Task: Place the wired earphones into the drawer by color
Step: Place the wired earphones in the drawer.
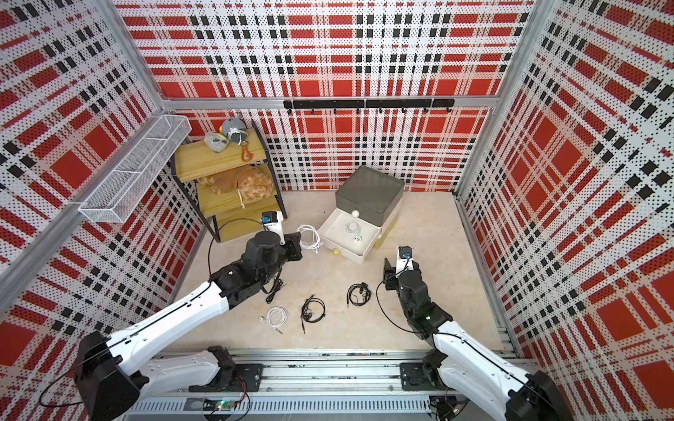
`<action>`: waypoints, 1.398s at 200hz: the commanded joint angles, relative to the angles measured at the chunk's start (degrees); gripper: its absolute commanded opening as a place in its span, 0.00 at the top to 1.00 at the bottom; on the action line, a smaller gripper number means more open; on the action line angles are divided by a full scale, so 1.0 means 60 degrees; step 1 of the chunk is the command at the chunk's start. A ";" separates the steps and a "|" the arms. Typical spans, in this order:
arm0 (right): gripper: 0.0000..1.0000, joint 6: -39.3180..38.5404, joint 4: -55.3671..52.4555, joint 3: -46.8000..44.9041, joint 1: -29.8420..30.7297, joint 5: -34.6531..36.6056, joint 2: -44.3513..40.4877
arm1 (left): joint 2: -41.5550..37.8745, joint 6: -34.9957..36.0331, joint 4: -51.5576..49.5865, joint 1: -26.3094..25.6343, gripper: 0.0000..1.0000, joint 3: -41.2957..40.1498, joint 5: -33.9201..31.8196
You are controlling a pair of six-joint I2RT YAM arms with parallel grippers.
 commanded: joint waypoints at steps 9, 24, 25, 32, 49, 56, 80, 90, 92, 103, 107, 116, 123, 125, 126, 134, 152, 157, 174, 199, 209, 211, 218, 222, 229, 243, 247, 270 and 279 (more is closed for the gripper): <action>0.34 0.0083 -0.0098 -0.0070 -0.0047 0.0176 -0.0488 | 0.0713 0.0424 0.0142 -0.0128 1.00 0.0991 0.0004; 0.34 0.0101 -0.0194 -0.0060 -0.0054 0.0226 -0.0601 | 0.1188 0.0536 0.0252 -0.0162 1.00 0.1456 0.0086; 0.34 0.0099 -0.0206 -0.0054 -0.0054 0.0229 -0.0607 | 0.1218 0.0537 0.0257 -0.0170 1.00 0.1487 0.0091; 0.34 0.0112 -0.0233 -0.0041 -0.0047 0.0243 -0.0653 | 0.1450 0.0600 0.0315 -0.0186 1.00 0.1679 0.0132; 0.34 0.0122 -0.0280 -0.0057 -0.0046 0.0254 -0.0779 | 0.2022 0.0703 0.0470 -0.0199 1.00 0.2109 0.0261; 0.34 0.0127 -0.0318 -0.0058 -0.0049 0.0284 -0.0827 | 0.2255 0.0736 0.0530 -0.0201 1.00 0.2272 0.0308; 0.34 0.0127 -0.0349 -0.0090 -0.0045 0.0364 -0.0956 | 0.2977 0.0844 0.0769 -0.0164 1.00 0.2685 0.0486; 0.34 0.0127 -0.0352 -0.0086 -0.0053 0.0364 -0.0989 | 0.3261 0.0889 0.0840 -0.0129 1.00 0.2819 0.0563; 0.34 0.0127 -0.0350 -0.0090 -0.0054 0.0364 -0.0992 | 0.3300 0.0889 0.0864 -0.0132 1.00 0.2851 0.0576; 0.34 0.0139 -0.0364 -0.0079 -0.0053 0.0355 -0.1018 | 0.3600 0.0904 0.0953 -0.0075 1.00 0.2974 0.0689; 0.34 0.0141 -0.0375 -0.0084 -0.0044 0.0343 -0.1028 | 0.3699 0.0918 0.1019 -0.0064 1.00 0.2994 0.0729; 0.34 0.0154 -0.0380 -0.0091 -0.0054 0.0321 -0.1040 | 0.3903 0.0919 0.1133 0.0001 1.00 0.3062 0.0830; 0.34 0.0156 -0.0379 -0.0087 -0.0054 0.0299 -0.1064 | 0.4066 0.0917 0.1222 0.0038 1.00 0.3097 0.0906; 0.34 0.0156 -0.0371 -0.0091 -0.0047 0.0296 -0.1062 | 0.4110 0.0919 0.1245 0.0052 1.00 0.3111 0.0904; 0.34 0.0156 -0.0375 -0.0099 -0.0051 0.0294 -0.1057 | 0.4136 0.0911 0.1251 0.0055 1.00 0.3113 0.0925; 0.34 0.0156 -0.0377 -0.0095 -0.0040 0.0293 -0.1079 | 0.4307 0.0910 0.1333 0.0118 1.00 0.3156 0.1023; 0.35 0.0156 -0.0400 -0.0098 -0.0046 0.0310 -0.1109 | 0.4662 0.0919 0.1521 0.0239 1.00 0.3203 0.1164; 0.34 0.0156 -0.0397 -0.0104 -0.0052 0.0317 -0.1117 | 0.4757 0.0919 0.1581 0.0282 1.00 0.3203 0.1186; 0.34 0.0156 -0.0387 -0.0112 -0.0044 0.0319 -0.1125 | 0.5047 0.0879 0.1758 0.0415 1.00 0.3203 0.1352; 0.34 0.0142 -0.0367 -0.0106 -0.0052 0.0334 -0.1079 | 0.5420 0.0874 0.1992 0.0576 1.00 0.3225 0.1471; 0.34 0.0142 -0.0367 -0.0099 -0.0053 0.0345 -0.1081 | 0.5577 0.0869 0.2074 0.0639 1.00 0.3254 0.1540; 0.34 0.0142 -0.0368 -0.0105 -0.0043 0.0341 -0.1081 | 0.5604 0.0873 0.2084 0.0649 1.00 0.3267 0.1564; 0.34 0.0127 -0.0367 -0.0106 -0.0053 0.0345 -0.1081 | 0.5700 0.0867 0.2102 0.0683 1.00 0.3309 0.1612; 0.34 0.0127 -0.0376 -0.0101 -0.0041 0.0348 -0.1081 | 0.5760 0.0875 0.2107 0.0712 1.00 0.3340 0.1647; 0.34 0.0127 -0.0351 -0.0113 -0.0053 0.0349 -0.1073 | 0.5863 0.0872 0.2107 0.0742 1.00 0.3397 0.1690; 0.34 0.0127 -0.0356 -0.0117 -0.0046 0.0370 -0.1067 | 0.6035 0.0912 0.2095 0.0774 1.00 0.3505 0.1722; 0.34 0.0127 -0.0339 -0.0108 -0.0051 0.0374 -0.1066 | 0.6076 0.0919 0.2105 0.0775 1.00 0.3532 0.1762; 0.34 0.0121 -0.0312 -0.0107 -0.0042 0.0373 -0.1036 | 0.6223 0.0925 0.2091 0.0802 1.00 0.3613 0.1796; 0.35 0.0112 -0.0306 -0.0116 -0.0043 0.0373 -0.1022 | 0.6243 0.0917 0.2072 0.0804 0.99 0.3628 0.1797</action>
